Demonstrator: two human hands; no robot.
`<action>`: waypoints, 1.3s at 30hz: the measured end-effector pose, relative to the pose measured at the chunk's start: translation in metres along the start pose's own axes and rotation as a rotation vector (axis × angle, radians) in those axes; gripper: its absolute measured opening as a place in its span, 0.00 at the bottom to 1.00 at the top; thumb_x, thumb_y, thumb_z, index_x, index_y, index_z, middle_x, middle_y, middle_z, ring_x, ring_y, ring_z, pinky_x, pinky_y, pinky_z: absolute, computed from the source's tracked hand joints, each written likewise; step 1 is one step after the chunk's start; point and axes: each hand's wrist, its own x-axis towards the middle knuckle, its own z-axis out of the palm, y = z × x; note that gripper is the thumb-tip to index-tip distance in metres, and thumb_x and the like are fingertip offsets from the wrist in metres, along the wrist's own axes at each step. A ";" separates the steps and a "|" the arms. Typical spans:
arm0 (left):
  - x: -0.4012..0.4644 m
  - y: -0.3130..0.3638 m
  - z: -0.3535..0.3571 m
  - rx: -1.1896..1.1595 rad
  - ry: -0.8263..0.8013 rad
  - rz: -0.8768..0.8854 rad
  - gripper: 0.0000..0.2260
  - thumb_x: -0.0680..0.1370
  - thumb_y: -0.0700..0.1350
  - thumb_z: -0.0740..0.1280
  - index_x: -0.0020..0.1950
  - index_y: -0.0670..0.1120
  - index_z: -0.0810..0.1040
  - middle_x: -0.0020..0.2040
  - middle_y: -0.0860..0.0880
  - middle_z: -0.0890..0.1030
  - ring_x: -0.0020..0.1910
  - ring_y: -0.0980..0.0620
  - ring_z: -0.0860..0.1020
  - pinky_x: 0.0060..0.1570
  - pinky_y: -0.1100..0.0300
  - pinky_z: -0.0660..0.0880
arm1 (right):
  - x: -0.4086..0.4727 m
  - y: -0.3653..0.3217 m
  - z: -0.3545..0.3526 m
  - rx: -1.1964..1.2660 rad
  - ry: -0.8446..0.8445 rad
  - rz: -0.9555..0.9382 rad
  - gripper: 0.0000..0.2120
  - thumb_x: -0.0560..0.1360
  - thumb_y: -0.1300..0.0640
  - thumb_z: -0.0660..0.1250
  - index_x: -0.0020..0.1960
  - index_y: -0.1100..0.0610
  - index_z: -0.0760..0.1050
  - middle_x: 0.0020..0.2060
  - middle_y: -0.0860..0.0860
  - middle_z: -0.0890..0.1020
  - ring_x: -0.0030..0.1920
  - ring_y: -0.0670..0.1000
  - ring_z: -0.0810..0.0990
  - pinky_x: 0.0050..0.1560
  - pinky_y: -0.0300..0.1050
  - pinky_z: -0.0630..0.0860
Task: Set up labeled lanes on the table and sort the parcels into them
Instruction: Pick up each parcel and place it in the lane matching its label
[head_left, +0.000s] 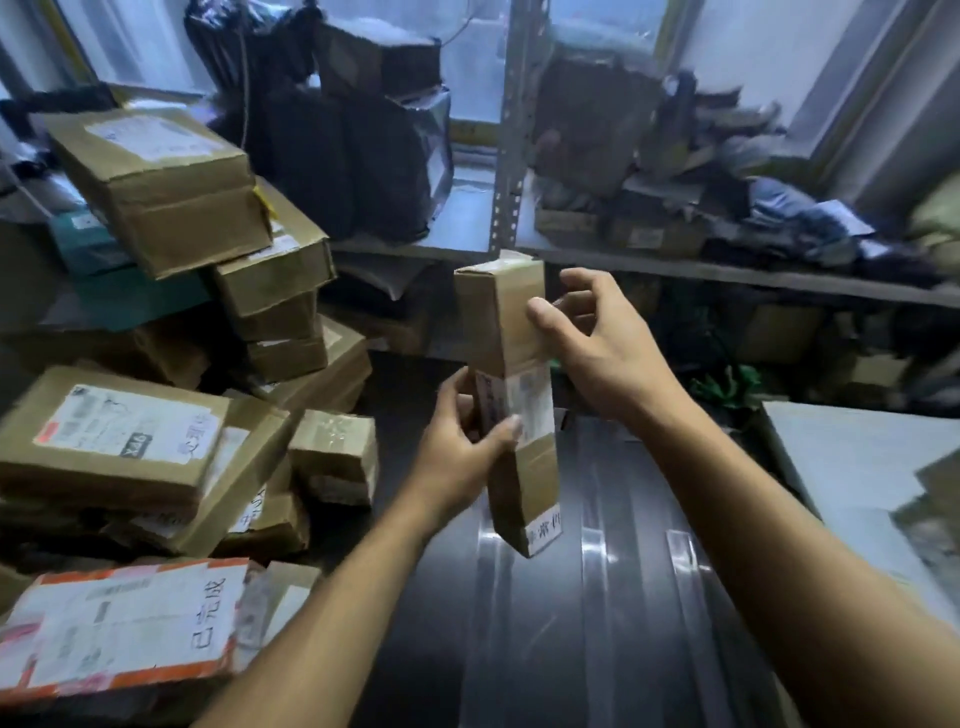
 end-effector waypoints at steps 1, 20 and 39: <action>0.006 0.005 0.013 -0.047 -0.005 -0.009 0.27 0.74 0.52 0.73 0.69 0.61 0.65 0.58 0.57 0.79 0.57 0.63 0.79 0.49 0.62 0.80 | -0.002 0.010 -0.015 -0.024 -0.006 0.025 0.27 0.75 0.39 0.67 0.69 0.49 0.68 0.53 0.43 0.79 0.50 0.37 0.77 0.43 0.30 0.74; 0.099 -0.006 0.329 -0.214 -0.104 -0.224 0.17 0.78 0.47 0.71 0.64 0.52 0.70 0.57 0.45 0.83 0.54 0.47 0.83 0.55 0.44 0.80 | -0.053 0.217 -0.214 -0.251 -0.061 0.431 0.29 0.67 0.45 0.75 0.65 0.47 0.70 0.51 0.40 0.77 0.47 0.39 0.76 0.44 0.36 0.74; 0.109 -0.098 0.415 -0.090 -0.163 -0.490 0.15 0.83 0.55 0.58 0.66 0.51 0.75 0.56 0.59 0.80 0.61 0.58 0.76 0.58 0.61 0.69 | -0.048 0.385 -0.215 -0.495 -0.136 0.848 0.29 0.69 0.50 0.75 0.63 0.62 0.68 0.61 0.59 0.74 0.58 0.58 0.77 0.50 0.47 0.76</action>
